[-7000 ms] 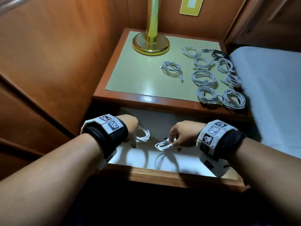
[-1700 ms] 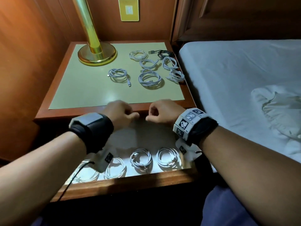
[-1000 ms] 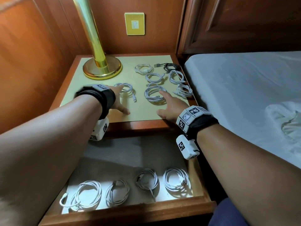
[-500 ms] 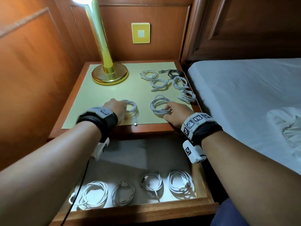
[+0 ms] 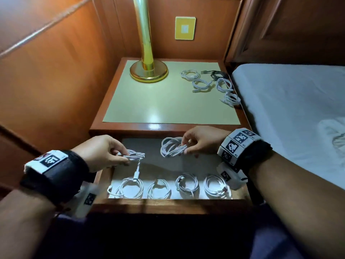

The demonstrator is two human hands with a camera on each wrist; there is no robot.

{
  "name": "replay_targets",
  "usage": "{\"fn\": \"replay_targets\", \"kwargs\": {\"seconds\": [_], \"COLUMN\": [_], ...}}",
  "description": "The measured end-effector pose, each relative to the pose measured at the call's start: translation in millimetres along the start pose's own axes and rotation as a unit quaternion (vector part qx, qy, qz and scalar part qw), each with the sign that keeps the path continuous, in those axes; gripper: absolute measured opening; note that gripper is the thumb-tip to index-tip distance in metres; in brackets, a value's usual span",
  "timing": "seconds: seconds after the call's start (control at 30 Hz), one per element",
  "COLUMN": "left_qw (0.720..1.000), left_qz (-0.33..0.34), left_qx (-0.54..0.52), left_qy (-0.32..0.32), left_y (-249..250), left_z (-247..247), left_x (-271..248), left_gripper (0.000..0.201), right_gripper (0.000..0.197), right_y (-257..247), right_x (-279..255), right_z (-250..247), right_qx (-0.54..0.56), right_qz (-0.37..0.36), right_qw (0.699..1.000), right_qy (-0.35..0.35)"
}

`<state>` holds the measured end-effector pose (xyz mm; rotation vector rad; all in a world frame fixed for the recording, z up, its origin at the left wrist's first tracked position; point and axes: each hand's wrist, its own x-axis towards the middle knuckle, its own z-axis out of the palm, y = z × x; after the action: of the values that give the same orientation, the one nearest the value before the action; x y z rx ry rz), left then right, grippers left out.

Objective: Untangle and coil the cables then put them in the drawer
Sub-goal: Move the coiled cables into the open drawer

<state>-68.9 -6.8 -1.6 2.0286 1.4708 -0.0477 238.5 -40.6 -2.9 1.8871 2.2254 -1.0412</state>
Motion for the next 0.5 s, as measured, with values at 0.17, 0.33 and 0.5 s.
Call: {"fn": "replay_targets", "kwargs": {"seconds": [0.17,0.33,0.5], "left_qw": [0.996,0.988,0.982], "left_qz": [-0.039,-0.044,-0.053], "left_qx": [0.057,0.121,0.165], "left_qy": [-0.050,-0.090,-0.069], "left_y": [-13.7,-8.0,-5.6], "left_z": [5.8,27.2,38.1], "left_x": [13.1,41.9,83.6], "left_gripper": [0.023,0.035,0.037], "right_gripper": [0.009,0.022,0.028], "right_y": [-12.9,-12.6,-11.7], "right_x": [16.8,40.9,59.6], "right_z": [34.6,49.8,58.0], "right_qx": [-0.040,-0.086,-0.084], "right_qz": [0.064,0.097,0.054], "right_qw": [0.992,0.985,0.994], "right_qy": [-0.099,-0.111,-0.043]}}
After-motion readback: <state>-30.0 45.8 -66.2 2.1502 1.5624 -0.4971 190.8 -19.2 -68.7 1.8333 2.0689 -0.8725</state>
